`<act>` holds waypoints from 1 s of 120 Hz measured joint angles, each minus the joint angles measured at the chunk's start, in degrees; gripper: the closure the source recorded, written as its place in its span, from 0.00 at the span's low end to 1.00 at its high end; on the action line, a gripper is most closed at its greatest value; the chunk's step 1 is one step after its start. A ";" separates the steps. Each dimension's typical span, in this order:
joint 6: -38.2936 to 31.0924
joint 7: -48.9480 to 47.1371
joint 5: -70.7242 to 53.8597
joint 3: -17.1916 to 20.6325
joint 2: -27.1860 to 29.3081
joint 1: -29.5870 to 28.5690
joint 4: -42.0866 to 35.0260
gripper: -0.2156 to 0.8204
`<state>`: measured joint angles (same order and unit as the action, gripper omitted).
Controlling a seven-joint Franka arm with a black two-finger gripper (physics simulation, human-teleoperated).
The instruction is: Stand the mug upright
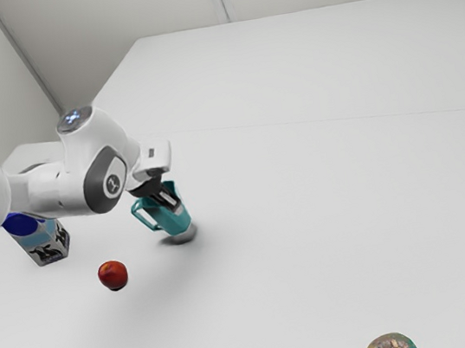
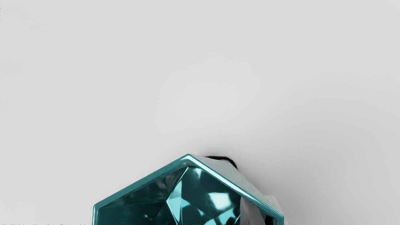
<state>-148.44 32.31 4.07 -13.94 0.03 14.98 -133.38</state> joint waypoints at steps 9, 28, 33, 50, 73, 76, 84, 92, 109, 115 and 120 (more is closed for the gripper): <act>-1.78 -0.27 0.00 1.06 0.04 -1.20 -1.03 0.97; -4.55 -0.75 0.14 0.43 -0.14 -0.91 -2.55 0.97; -5.04 -0.84 0.17 -0.09 -0.34 -0.49 -2.63 0.97; -6.10 -1.11 0.44 0.02 -0.82 -0.81 -2.71 0.97; -6.70 -1.37 0.67 0.22 -1.60 -0.52 -2.77 0.97; -6.73 -1.40 0.68 0.23 -1.62 -0.35 -2.78 0.97; -6.76 -1.47 0.71 0.24 -1.65 0.20 -2.77 0.97; -6.71 -1.52 0.74 0.28 -1.66 0.75 -2.78 0.95; -6.52 -1.49 0.86 0.39 -1.66 1.52 -2.75 0.83; -6.48 -1.47 0.83 0.40 -1.65 1.61 -2.75 0.78; -6.45 -1.46 0.79 0.40 -1.66 1.61 -2.72 0.74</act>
<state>-154.89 30.85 4.85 -13.54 -1.62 16.59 -136.10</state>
